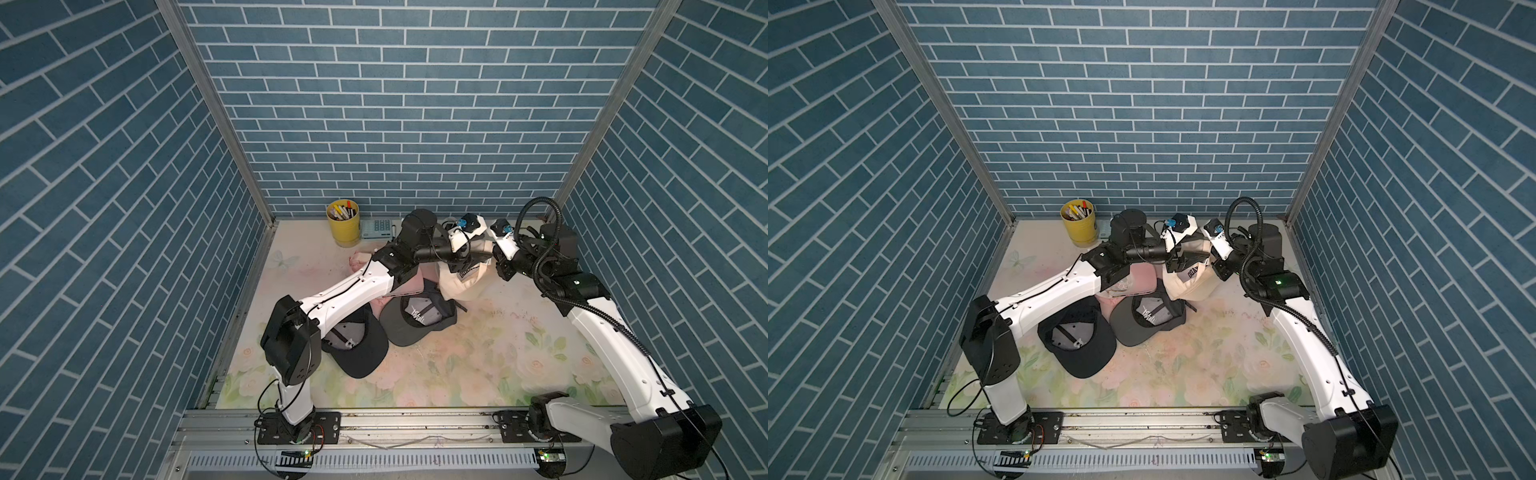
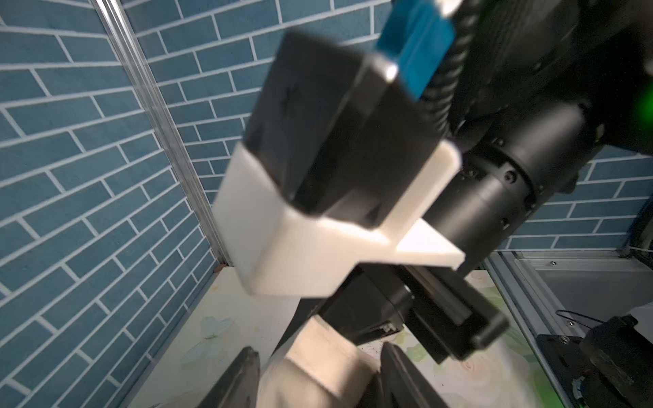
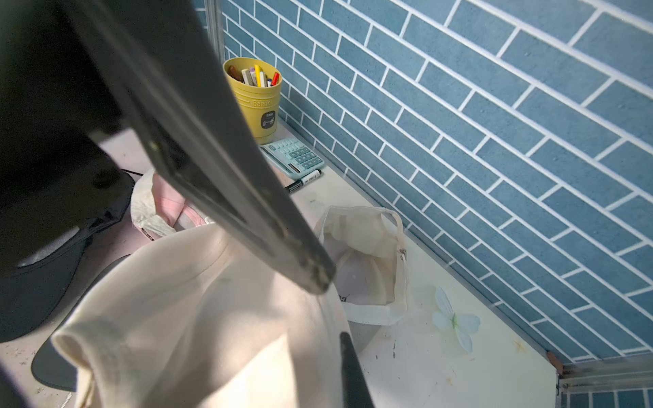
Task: Open the adjustable buckle of the baseball cap
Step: Open the adjustable buckle on the baseball cap.
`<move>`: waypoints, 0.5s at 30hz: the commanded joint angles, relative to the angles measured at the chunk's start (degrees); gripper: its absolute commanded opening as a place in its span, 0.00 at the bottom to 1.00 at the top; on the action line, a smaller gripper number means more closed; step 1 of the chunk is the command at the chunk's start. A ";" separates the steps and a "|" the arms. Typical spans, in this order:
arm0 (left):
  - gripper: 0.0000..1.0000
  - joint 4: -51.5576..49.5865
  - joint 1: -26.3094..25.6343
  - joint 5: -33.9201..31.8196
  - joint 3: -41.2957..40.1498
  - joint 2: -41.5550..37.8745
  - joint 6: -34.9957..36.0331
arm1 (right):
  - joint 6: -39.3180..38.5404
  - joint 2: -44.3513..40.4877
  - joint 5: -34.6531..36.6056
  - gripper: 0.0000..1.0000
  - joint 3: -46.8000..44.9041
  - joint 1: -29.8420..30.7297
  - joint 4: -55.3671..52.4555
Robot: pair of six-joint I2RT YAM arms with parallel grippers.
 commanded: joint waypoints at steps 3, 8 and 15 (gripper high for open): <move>0.58 0.81 0.45 3.86 1.77 0.89 -2.25 | -3.26 -1.49 -3.57 0.00 0.07 -0.02 1.68; 0.47 1.94 0.39 5.05 1.38 0.77 -3.21 | -3.14 -0.93 -2.84 0.00 0.12 -0.02 1.49; 0.54 4.74 0.39 5.10 0.58 0.21 -4.80 | -1.23 0.27 -3.40 0.00 0.48 -0.02 1.76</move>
